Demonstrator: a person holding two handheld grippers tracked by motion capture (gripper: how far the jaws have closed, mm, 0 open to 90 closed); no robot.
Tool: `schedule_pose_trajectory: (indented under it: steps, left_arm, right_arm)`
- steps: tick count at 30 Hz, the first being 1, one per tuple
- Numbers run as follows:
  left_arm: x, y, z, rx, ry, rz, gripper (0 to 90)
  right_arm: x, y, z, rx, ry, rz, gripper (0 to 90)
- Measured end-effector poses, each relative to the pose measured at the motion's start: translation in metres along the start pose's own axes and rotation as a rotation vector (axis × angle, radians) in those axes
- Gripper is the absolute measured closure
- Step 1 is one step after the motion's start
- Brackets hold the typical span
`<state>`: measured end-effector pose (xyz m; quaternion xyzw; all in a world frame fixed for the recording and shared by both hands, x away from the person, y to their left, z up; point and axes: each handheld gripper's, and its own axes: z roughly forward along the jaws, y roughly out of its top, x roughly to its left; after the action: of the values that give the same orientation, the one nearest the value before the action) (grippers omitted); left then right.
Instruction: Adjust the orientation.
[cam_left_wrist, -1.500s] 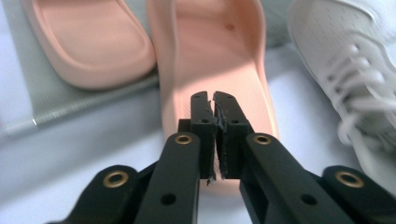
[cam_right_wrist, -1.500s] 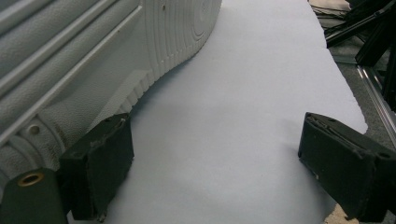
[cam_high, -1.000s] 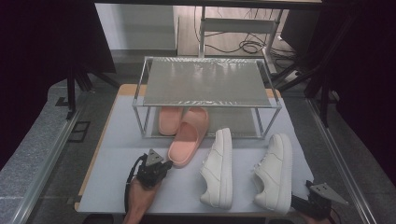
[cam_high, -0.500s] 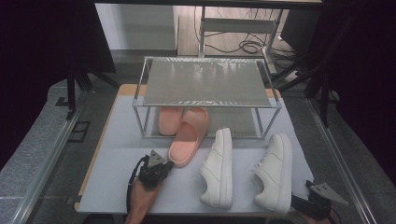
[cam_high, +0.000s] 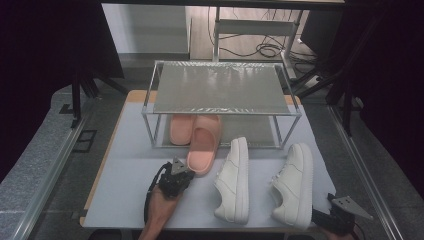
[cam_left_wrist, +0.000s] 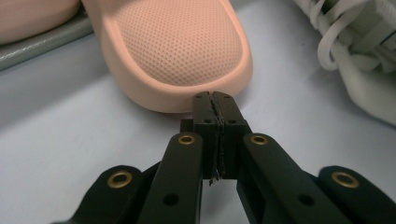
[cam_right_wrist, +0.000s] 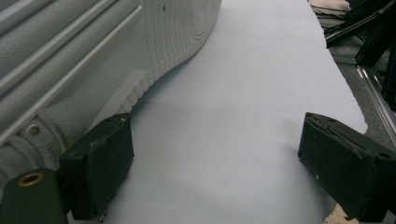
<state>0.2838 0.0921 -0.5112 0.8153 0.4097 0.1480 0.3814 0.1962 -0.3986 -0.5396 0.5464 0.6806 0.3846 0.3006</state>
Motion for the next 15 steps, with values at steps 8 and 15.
schedule_pose_trajectory:
  steps: [8,15]
  left_arm:
    - [-0.004,0.008,0.000,-0.022,-0.014,0.009,86.7]
    - [-0.009,0.018,0.004,-0.025,-0.020,0.026,86.4]
  right_arm:
    - [0.000,0.000,0.000,0.000,0.000,0.001,9.9]
    - [0.000,0.000,0.000,0.000,0.000,0.000,9.9]
